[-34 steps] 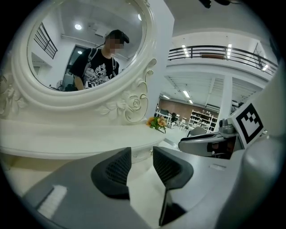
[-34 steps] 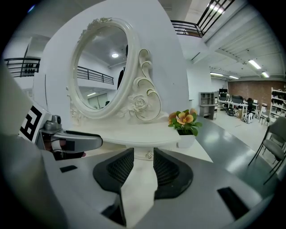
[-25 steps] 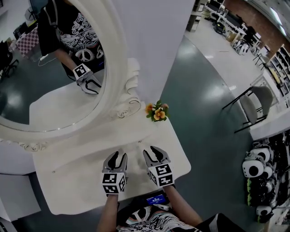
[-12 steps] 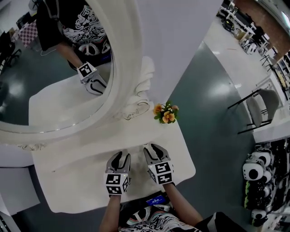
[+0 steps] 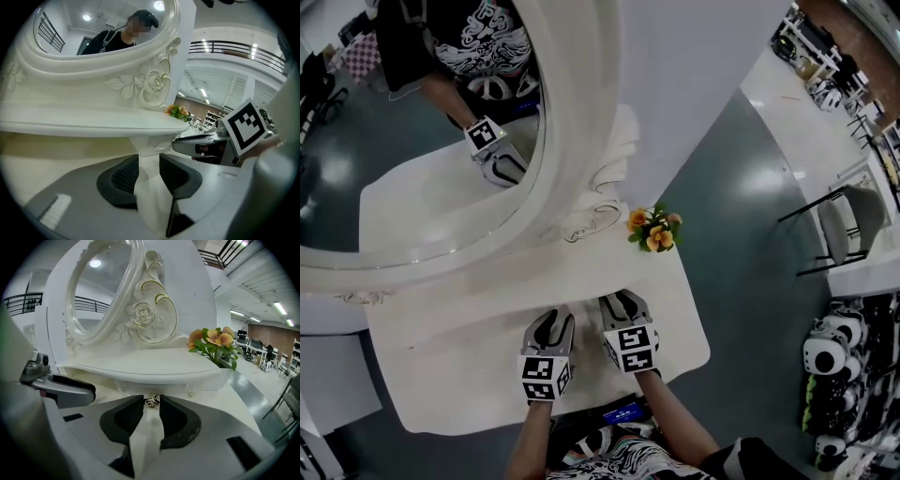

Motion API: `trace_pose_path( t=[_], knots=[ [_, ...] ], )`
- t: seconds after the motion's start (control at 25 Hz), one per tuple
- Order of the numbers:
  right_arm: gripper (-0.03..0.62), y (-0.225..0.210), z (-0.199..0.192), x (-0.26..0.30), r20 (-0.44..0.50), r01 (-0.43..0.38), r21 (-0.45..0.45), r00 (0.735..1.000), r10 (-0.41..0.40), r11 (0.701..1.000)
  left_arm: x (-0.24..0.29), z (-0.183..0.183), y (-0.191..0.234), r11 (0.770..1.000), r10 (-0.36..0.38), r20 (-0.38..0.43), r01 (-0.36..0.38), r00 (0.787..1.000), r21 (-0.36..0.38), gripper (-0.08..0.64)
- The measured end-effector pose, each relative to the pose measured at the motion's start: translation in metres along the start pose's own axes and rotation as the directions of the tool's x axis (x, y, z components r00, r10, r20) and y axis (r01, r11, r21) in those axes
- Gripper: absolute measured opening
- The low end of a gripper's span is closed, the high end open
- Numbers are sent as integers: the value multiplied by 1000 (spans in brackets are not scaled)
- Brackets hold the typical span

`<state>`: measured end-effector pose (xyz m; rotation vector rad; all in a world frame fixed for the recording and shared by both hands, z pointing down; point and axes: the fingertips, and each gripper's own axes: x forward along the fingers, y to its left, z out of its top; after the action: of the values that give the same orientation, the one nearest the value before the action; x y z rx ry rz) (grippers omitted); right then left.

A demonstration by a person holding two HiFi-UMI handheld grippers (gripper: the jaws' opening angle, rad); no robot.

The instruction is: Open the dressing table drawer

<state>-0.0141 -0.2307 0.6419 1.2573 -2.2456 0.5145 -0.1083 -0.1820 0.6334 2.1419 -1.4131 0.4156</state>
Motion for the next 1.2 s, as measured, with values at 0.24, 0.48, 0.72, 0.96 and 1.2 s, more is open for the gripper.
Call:
trace_pose_path(
  t=[0.24, 0.48, 0.72, 0.96, 1.2],
  knots=[
    [101, 0, -1, 2, 7, 3, -3, 1000, -3, 1000, 1, -1, 1, 1000, 5, -5, -5, 1000, 0, 135],
    [100, 0, -1, -1, -5, 8, -16, 1000, -8, 1000, 1, -1, 0, 1000, 6, -5, -6, 1000, 1, 132],
    [100, 0, -7, -6, 4, 10, -16, 1000, -10, 1000, -2, -1, 0, 1000, 11, -3, -11, 1000, 2, 130],
    [100, 5, -14, -16, -1, 2, -19, 1000, -2, 1000, -5, 2, -1, 1000, 9, 4, -9, 1000, 12, 129],
    [100, 7, -22, -22, -2, 6, -19, 1000, -6, 1000, -9, 2, -3, 1000, 10, 9, -10, 1000, 18, 129]
  ],
)
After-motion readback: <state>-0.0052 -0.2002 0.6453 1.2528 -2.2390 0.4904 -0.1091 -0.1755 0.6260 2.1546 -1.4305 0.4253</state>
